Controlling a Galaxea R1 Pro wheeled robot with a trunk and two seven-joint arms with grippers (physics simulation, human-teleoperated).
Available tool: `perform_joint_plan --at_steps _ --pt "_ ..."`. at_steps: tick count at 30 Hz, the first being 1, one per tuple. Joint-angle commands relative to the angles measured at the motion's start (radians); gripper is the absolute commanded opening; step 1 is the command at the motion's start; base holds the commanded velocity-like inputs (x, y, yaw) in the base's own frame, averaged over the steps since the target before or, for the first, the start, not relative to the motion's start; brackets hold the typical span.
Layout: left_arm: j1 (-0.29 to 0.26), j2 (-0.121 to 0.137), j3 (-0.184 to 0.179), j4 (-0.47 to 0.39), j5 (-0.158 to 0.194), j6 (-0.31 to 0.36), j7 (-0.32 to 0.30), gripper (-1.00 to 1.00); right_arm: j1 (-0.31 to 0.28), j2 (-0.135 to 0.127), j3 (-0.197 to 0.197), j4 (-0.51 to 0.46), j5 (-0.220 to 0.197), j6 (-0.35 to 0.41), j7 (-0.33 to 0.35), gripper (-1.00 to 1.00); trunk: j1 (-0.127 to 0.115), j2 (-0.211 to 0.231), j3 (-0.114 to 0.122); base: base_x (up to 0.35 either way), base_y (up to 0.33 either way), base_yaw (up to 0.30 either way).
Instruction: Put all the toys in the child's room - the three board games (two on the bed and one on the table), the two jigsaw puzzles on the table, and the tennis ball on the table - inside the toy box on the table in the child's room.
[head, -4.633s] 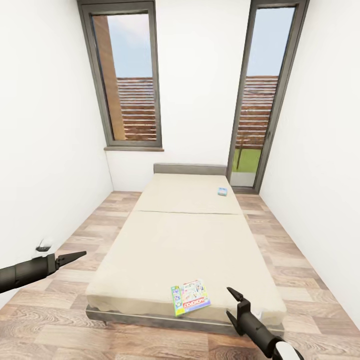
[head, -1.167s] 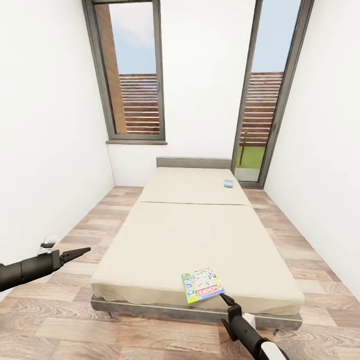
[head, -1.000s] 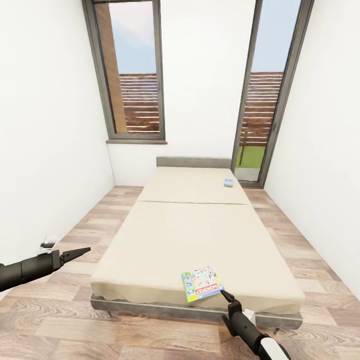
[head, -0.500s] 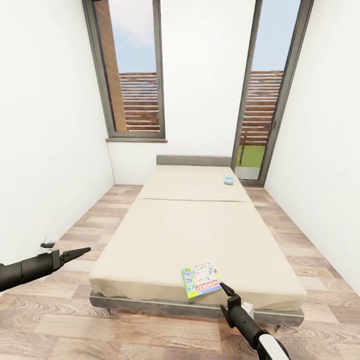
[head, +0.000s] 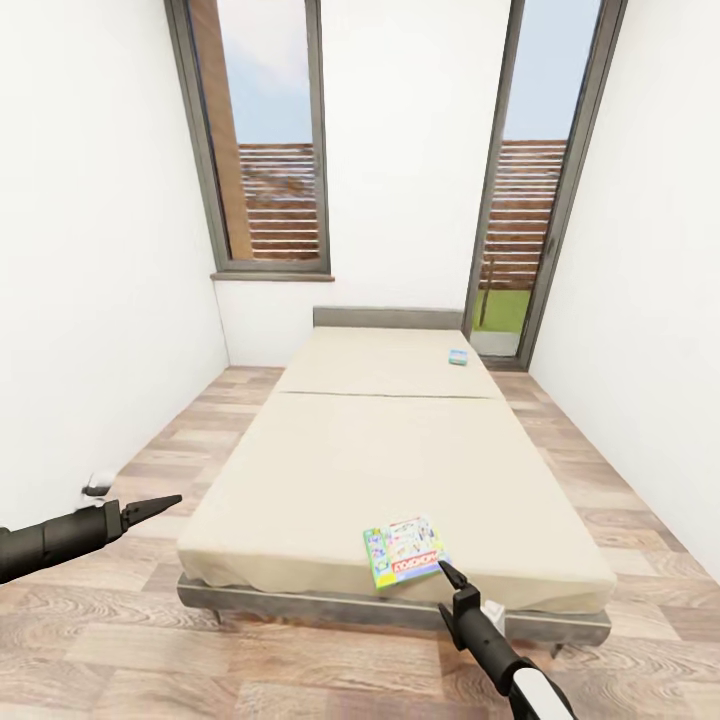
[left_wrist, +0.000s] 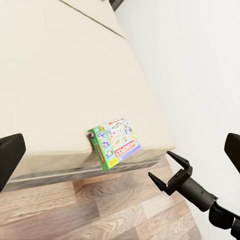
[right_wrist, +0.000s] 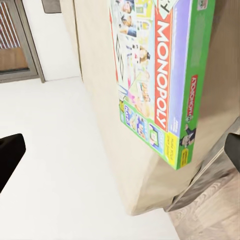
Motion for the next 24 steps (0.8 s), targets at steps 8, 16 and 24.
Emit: perform_joint_plan --at_steps 8,16,24 --pt "-0.001 0.000 0.001 0.000 -0.002 0.004 -0.004 1.00 -0.001 0.002 -0.006 0.000 -0.005 0.008 0.001 1.00 0.031 -0.057 -0.026 0.000 0.000 0.000" --pt "-0.001 0.000 0.000 0.000 -0.002 0.004 -0.004 1.00 -0.001 0.002 -0.006 0.000 -0.005 0.007 0.001 1.00 0.061 -0.113 -0.051 0.000 0.000 0.000" --pt "-0.001 0.000 0.001 0.000 -0.002 0.004 -0.004 1.00 -0.001 0.002 -0.005 0.000 -0.004 0.007 0.005 1.00 0.092 -0.169 -0.076 0.000 0.000 0.000"
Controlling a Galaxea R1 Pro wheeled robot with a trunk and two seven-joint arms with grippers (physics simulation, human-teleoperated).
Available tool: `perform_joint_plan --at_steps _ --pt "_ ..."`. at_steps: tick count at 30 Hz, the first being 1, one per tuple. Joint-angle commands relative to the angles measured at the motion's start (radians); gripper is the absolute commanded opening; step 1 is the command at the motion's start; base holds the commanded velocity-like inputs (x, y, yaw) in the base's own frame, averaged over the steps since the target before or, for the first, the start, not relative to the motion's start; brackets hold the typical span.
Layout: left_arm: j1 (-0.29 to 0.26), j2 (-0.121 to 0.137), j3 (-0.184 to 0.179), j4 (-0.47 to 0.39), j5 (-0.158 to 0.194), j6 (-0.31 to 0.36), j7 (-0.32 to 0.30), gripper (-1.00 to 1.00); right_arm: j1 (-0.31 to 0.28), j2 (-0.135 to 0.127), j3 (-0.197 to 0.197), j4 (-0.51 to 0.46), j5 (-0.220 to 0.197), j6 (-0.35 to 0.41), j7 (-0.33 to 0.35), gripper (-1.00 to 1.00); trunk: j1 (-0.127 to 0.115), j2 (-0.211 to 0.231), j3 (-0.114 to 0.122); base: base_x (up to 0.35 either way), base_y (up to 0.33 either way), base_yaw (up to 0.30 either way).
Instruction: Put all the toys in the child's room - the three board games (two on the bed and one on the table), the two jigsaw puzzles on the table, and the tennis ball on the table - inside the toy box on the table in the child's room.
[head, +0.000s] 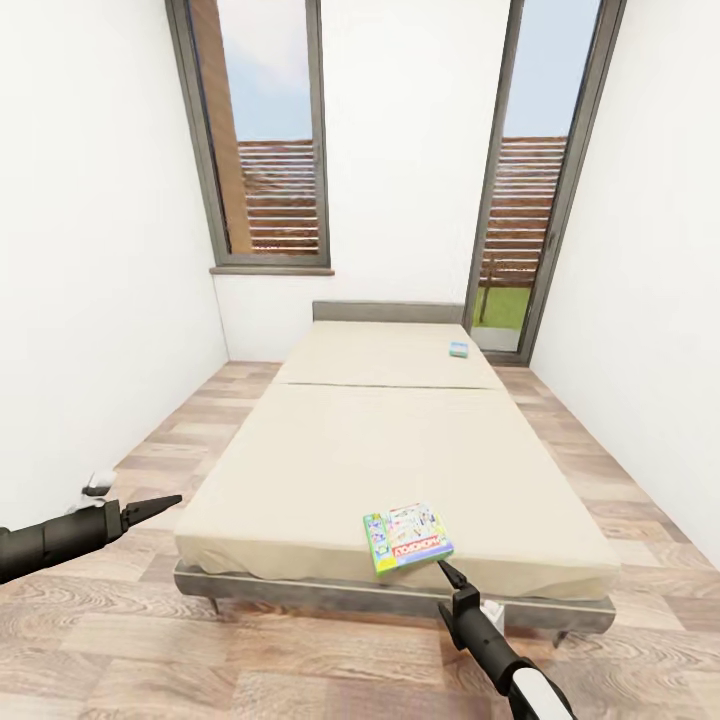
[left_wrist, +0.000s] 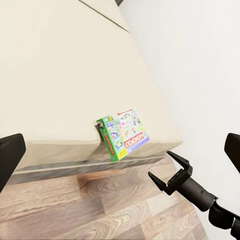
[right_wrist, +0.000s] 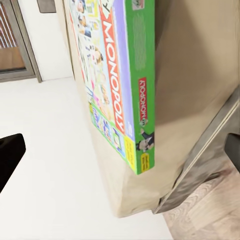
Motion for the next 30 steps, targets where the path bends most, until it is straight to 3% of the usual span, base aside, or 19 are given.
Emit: perform_joint_plan --at_steps 1,15,20,25,30 --pt "-0.001 0.000 0.001 0.000 -0.002 0.004 -0.004 1.00 -0.001 0.001 -0.006 0.000 -0.006 0.009 0.001 1.00 0.004 -0.008 -0.004 0.000 0.000 0.000" --pt "-0.001 0.000 0.000 0.000 -0.002 0.004 -0.004 1.00 -0.001 0.001 -0.007 0.000 -0.008 0.010 0.002 1.00 0.057 -0.106 -0.048 0.000 0.000 0.000" --pt "-0.001 0.000 0.001 0.000 -0.002 0.004 -0.004 1.00 -0.001 0.002 0.002 -0.020 -0.008 0.011 0.003 1.00 0.057 -0.106 -0.048 0.000 0.000 0.000" --pt "-0.001 0.000 0.001 0.000 -0.002 0.004 -0.004 1.00 0.000 0.001 0.050 -0.037 -0.008 0.011 0.003 1.00 0.057 -0.106 -0.048 0.003 0.000 0.000" --pt "-0.001 0.000 0.001 0.000 -0.002 0.004 -0.004 1.00 -0.001 0.001 0.063 -0.040 -0.008 0.011 0.003 1.00 0.057 -0.106 -0.048 0.110 0.029 0.000"
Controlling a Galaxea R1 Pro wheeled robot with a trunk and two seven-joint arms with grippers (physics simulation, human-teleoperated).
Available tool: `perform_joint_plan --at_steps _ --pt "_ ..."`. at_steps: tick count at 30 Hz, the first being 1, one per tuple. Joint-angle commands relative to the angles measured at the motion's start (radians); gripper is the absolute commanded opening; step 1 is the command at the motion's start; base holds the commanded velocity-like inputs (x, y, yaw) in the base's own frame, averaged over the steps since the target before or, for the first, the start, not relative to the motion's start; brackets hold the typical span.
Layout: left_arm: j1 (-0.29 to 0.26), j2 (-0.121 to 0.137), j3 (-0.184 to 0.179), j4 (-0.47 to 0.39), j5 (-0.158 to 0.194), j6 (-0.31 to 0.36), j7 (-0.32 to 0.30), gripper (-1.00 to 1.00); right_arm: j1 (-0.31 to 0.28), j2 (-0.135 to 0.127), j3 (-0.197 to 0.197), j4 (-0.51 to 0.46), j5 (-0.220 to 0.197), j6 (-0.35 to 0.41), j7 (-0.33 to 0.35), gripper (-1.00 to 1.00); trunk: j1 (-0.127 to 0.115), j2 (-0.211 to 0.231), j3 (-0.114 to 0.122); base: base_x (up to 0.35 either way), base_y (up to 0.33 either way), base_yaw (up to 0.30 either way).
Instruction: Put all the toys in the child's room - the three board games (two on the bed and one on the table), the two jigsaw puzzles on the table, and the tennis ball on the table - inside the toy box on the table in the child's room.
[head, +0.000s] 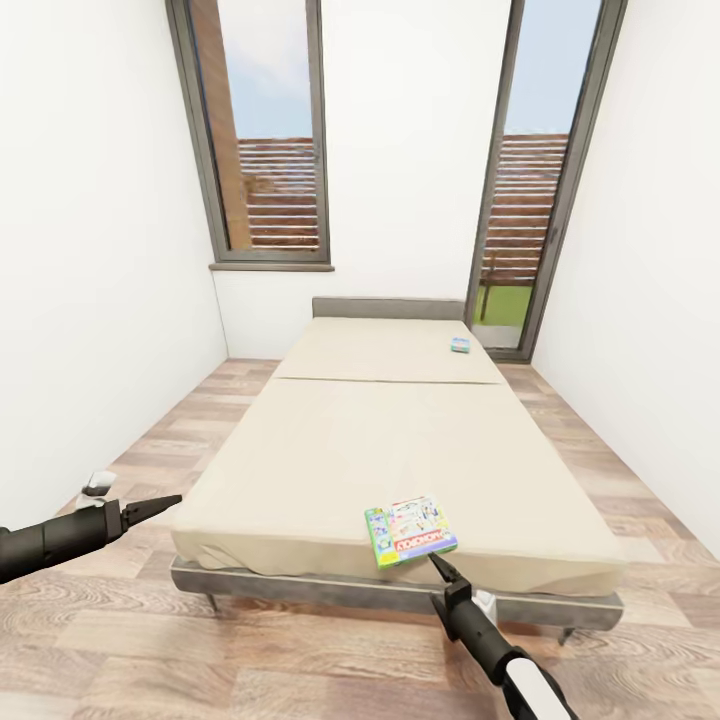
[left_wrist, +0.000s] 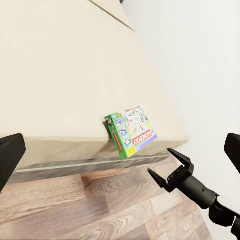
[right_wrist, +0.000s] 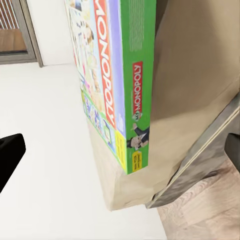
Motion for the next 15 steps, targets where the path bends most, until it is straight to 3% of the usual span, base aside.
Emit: perform_joint_plan --at_steps 1,15 --pt "-0.001 0.000 0.000 0.000 -0.002 0.004 -0.004 1.00 -0.001 0.001 -0.004 0.000 -0.006 0.009 0.001 1.00 0.000 0.000 -0.001 0.118 0.029 0.000" --pt "-0.001 0.000 0.000 0.000 -0.003 0.004 -0.004 1.00 -0.001 -0.001 0.000 -0.001 -0.005 0.008 0.008 1.00 0.000 0.000 -0.001 0.064 0.005 0.000"
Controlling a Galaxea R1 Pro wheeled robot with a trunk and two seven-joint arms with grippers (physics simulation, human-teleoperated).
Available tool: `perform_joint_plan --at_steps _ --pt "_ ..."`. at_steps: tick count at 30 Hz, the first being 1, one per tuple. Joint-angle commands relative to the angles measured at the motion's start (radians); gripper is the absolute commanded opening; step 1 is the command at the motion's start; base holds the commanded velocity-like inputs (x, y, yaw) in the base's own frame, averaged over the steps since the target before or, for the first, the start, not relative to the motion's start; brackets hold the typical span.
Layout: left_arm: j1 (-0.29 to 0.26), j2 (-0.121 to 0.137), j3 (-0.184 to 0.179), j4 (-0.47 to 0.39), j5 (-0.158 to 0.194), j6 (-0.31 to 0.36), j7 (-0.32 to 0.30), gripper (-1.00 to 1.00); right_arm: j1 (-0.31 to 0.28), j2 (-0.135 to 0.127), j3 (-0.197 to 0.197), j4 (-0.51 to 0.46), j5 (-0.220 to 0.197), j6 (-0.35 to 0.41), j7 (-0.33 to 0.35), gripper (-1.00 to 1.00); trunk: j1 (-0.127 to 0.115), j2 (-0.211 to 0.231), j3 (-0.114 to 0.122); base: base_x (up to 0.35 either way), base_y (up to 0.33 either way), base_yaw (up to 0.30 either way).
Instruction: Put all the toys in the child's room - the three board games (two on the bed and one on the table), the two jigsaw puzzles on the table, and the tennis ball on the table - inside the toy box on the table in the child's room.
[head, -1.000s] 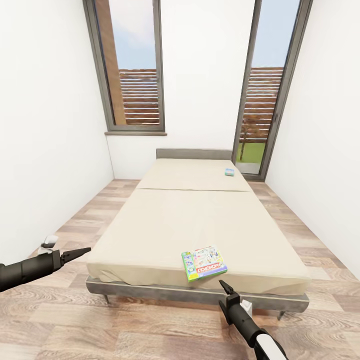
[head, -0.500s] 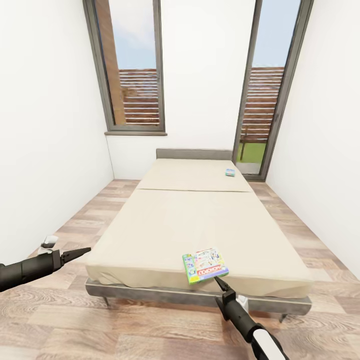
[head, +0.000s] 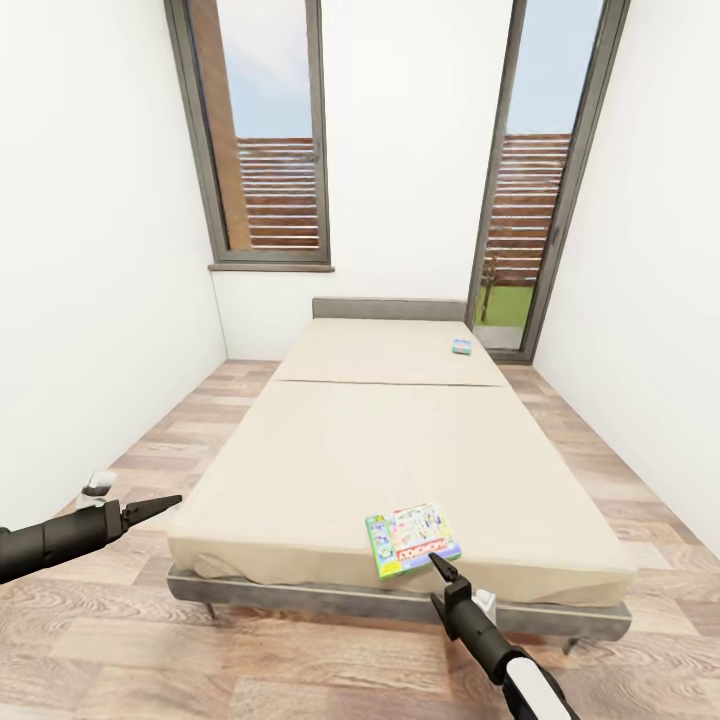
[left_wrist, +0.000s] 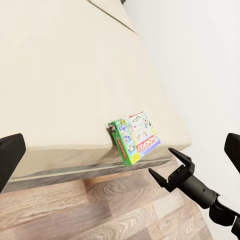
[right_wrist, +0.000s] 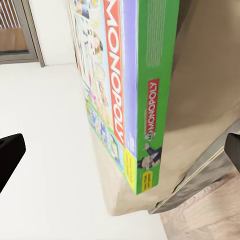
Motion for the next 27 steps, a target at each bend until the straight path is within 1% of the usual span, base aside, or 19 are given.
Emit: perform_joint_plan --at_steps 1,8,16,21,27 --pt "-0.001 0.000 0.001 0.000 -0.002 0.004 -0.004 1.00 -0.001 0.001 -0.005 0.000 -0.006 0.009 0.004 1.00 0.000 0.000 -0.001 0.027 0.000 0.000" --pt "-0.001 0.000 0.001 0.000 -0.003 0.004 -0.004 1.00 -0.001 0.000 -0.005 0.000 -0.005 0.008 0.031 1.00 0.000 0.000 -0.001 0.091 0.000 0.000" --pt "-0.001 0.000 -0.001 0.000 -0.004 0.004 -0.003 1.00 -0.001 0.000 -0.005 0.000 -0.005 0.008 0.034 1.00 0.000 0.000 -0.001 0.051 0.001 0.000" --pt "-0.001 0.000 -0.001 0.000 -0.004 0.004 -0.003 1.00 -0.001 0.000 -0.005 0.000 -0.005 0.008 0.035 1.00 0.000 0.000 -0.001 0.141 0.066 0.000" --pt "-0.001 0.000 0.000 0.000 -0.004 0.004 -0.004 1.00 -0.001 0.000 -0.005 0.000 -0.005 0.008 0.035 1.00 0.000 0.000 -0.001 0.030 0.014 0.000"
